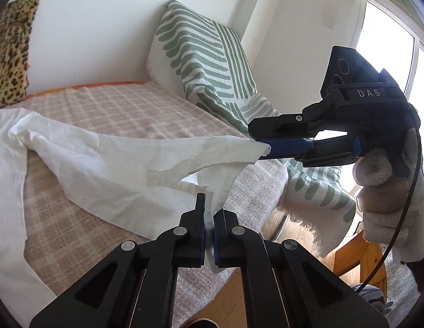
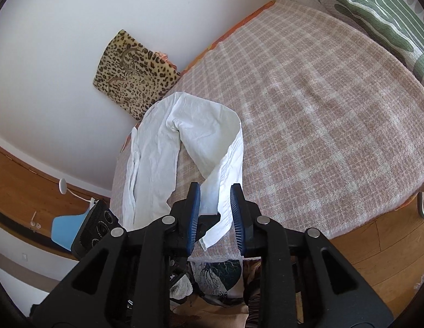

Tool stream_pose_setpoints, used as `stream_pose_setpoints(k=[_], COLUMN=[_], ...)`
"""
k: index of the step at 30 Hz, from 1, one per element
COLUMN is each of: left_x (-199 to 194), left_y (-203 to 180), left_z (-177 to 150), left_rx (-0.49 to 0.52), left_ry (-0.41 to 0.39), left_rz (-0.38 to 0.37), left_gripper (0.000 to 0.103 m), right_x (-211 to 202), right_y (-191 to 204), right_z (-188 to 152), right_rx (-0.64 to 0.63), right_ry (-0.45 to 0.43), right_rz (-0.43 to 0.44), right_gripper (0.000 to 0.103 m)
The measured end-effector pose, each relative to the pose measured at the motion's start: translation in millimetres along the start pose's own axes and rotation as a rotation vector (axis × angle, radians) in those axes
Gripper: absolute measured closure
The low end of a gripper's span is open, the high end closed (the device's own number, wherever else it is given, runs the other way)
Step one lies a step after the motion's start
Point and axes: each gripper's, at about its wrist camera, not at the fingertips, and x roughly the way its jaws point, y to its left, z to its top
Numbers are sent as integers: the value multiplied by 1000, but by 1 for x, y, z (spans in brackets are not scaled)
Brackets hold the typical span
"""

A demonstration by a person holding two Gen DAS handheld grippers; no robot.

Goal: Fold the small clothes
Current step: 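Lift the sleeve with the right gripper and fold the shirt side over the back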

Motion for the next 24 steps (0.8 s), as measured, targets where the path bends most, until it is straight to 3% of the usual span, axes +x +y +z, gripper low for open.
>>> stream_pose_setpoints(k=[2,5,17,24], left_x=[-13,-34,-88,-95], left_y=[5,9,26,35], left_z=[1,-1,-16,-19], left_rx=[-5,-12,-73,-84], left_ry=[-22,-53,-142,-155], left_rz=[12,29,78,94], left_gripper=[101,101,101,101], right_x=[5,27,205,271], right_y=[-1,-2,50,61], right_z=[11,33,116,130], right_rx=[11,2,-127,-195], right_ry=[-4,9,178,281], right_rz=[18,-21,-144,-245], right_gripper=[65,65,65,65])
